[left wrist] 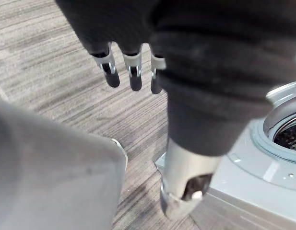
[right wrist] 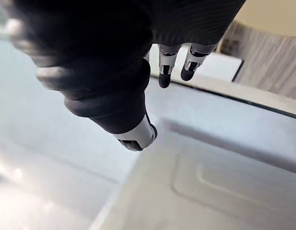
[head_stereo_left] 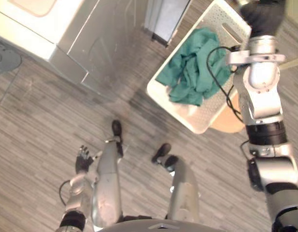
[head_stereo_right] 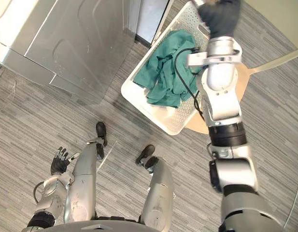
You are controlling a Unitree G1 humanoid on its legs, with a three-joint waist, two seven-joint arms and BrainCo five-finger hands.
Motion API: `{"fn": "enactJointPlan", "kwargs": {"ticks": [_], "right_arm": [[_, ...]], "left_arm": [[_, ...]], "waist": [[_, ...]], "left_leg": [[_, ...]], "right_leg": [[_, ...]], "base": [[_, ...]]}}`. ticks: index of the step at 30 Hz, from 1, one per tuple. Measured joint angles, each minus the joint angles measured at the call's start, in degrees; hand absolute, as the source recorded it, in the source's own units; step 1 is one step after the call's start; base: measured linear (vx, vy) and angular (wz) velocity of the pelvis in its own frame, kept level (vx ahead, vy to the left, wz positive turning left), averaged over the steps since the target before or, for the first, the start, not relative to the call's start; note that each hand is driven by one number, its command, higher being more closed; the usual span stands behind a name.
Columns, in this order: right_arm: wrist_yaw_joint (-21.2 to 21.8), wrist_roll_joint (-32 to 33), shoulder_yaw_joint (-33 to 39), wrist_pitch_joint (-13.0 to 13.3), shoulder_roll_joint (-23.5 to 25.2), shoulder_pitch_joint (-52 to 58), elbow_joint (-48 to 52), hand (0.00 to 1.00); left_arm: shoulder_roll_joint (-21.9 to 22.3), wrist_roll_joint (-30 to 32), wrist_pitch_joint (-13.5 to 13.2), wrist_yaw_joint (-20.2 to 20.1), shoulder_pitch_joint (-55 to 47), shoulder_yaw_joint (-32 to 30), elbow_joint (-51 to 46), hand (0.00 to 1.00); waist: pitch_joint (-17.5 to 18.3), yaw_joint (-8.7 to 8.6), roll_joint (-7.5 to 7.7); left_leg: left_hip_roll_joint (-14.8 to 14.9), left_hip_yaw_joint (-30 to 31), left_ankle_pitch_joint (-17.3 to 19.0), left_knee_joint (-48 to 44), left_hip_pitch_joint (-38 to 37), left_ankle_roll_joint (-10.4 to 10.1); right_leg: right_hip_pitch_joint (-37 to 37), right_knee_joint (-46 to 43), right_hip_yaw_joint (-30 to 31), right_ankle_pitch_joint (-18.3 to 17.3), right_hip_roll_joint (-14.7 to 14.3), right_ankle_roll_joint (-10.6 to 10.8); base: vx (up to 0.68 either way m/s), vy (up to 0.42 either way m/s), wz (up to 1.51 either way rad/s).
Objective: Pick up the laundry basket with both hands and put the clothes into the washing machine.
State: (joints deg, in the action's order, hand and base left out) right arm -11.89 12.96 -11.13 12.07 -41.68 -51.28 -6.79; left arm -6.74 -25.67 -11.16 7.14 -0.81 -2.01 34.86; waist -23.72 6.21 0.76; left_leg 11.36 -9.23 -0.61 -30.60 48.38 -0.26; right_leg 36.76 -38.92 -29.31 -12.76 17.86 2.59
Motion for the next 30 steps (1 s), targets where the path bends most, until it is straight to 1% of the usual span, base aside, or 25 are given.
{"fn": "enactJointPlan", "kwargs": {"ticks": [1,2,3,5,6,7,8,10,14,16,23,26,30], "right_arm": [[3.05,-0.38,-3.79,-0.77,-2.18,-2.01,-3.66,0.00],[5.15,-1.22,-6.28,-1.39,-3.25,-3.26,-6.53,0.00],[6.09,-1.73,-7.32,-1.55,-3.81,-3.69,-7.69,0.00],[9.98,-2.32,-12.52,-2.20,-6.44,-6.17,-12.37,0.00],[10.87,-2.63,-13.98,-2.41,-7.17,-6.91,-13.52,0.00],[12.64,-4.18,-16.25,-2.79,-8.47,-8.36,-15.47,0.00],[13.27,-4.82,-17.38,-2.95,-9.07,-8.92,-16.29,0.00],[14.89,-8.68,-20.83,-3.68,-10.69,-10.94,-18.24,0.00],[15.86,-14.51,-23.77,-3.98,-12.46,-13.36,-21.56,0.00],[16.84,-17.37,-24.90,-5.05,-12.83,-13.38,-22.95,0.00],[16.25,-18.70,-24.10,-5.12,-13.09,-14.49,-23.50,0.00],[15.02,-20.20,-23.64,-5.96,-12.93,-14.73,-23.62,0.00],[13.86,-20.23,-19.93,-6.32,-12.79,-14.81,-23.97,0.00]], "left_arm": [[-0.77,0.01,-0.07,-0.62,-0.39,0.65,0.01,0.00],[-1.48,0.00,-0.12,-1.38,-1.05,1.15,0.01,0.00],[-1.82,0.00,-0.12,-1.63,-1.37,1.28,0.04,0.00],[-3.60,-0.04,0.06,-2.63,-2.32,2.73,1.03,0.00],[-3.89,-0.09,0.10,-2.83,-2.41,3.08,1.65,0.00],[-3.92,-0.12,0.10,-3.34,-2.47,3.26,2.03,0.00],[-3.99,-0.12,0.19,-3.75,-2.51,3.30,2.08,0.00],[-4.00,-0.13,0.32,-4.29,-3.02,3.41,1.97,0.00],[-4.04,-0.16,0.34,-4.94,-3.19,3.40,1.78,0.00],[-3.97,-0.16,0.77,-4.97,-3.19,3.40,1.66,0.00],[-3.69,-0.33,1.00,-4.91,-3.32,3.13,-0.48,0.00],[-3.27,-1.18,1.05,-4.90,-3.32,2.45,-0.65,0.00],[-3.16,-1.77,1.18,-4.83,-3.59,2.09,-2.69,0.00]], "waist": [[0.00,0.14,0.01],[0.00,0.24,0.01],[-0.01,0.27,0.01],[-0.01,0.75,0.01],[-0.01,0.89,0.01],[-0.02,1.26,0.01],[-0.02,1.49,0.02],[-0.05,1.81,0.03],[-0.18,1.88,0.06],[-0.19,2.09,0.08],[-0.37,2.93,0.14],[-0.50,2.92,0.09],[-0.91,2.95,0.13]], "left_leg": [[-0.03,0.00,-0.35,0.61,-0.37,-0.01],[-0.05,0.08,-0.60,1.02,-0.60,-0.02],[-0.04,0.15,-0.62,1.03,-0.60,-0.04],[-0.06,0.22,-0.75,1.61,-0.58,-0.04],[-0.07,0.22,-0.83,1.81,-0.57,-0.05],[-0.07,0.22,-1.05,1.91,-0.53,-0.08],[-0.06,0.22,-1.10,1.98,-0.45,-0.06],[-0.05,0.23,-1.19,2.05,0.00,0.01],[0.07,0.15,-1.33,1.74,1.84,0.13],[0.15,0.03,-1.28,1.52,2.07,0.18],[1.37,-0.52,-0.34,-0.67,5.13,0.27],[1.62,-0.51,0.26,-1.37,6.05,0.36],[1.82,-0.84,0.71,-2.76,8.57,0.71]], "right_leg": [[-0.23,0.35,-0.06,0.18,-0.13,-0.04],[-0.51,0.66,-0.32,0.30,-0.25,-0.09],[-0.57,0.70,-0.40,0.31,-0.29,-0.11],[-0.57,0.88,-0.57,0.44,-0.33,-0.20],[-0.55,1.06,-0.64,0.52,-0.39,-0.23],[-0.50,1.39,-0.75,0.67,-0.51,-0.23],[-0.45,1.48,-0.77,0.69,-0.57,-0.24],[-0.09,1.55,-0.82,0.70,-0.60,-0.25],[1.67,1.47,-0.85,1.17,-0.61,-0.28],[1.83,1.54,-0.82,1.20,-0.60,-0.26],[5.17,0.50,0.35,1.27,-1.07,-0.42],[5.85,0.02,0.44,1.19,-1.01,-0.49],[8.29,-0.78,0.85,1.26,-0.66,-0.48]], "base": [[0.03,-0.074,0.03],[0.03,-0.075,0.03],[0.03,-0.075,0.05],[0.02,-0.070,0.02],[0.02,-0.061,0.00],[0.02,-0.044,-0.01],[0.02,-0.051,0.00],[0.03,-0.064,0.00],[0.04,-0.047,-0.03],[0.08,-0.053,-0.03],[0.05,-0.050,-0.11],[0.03,-0.040,-0.04],[0.03,-0.026,-0.06]]}}
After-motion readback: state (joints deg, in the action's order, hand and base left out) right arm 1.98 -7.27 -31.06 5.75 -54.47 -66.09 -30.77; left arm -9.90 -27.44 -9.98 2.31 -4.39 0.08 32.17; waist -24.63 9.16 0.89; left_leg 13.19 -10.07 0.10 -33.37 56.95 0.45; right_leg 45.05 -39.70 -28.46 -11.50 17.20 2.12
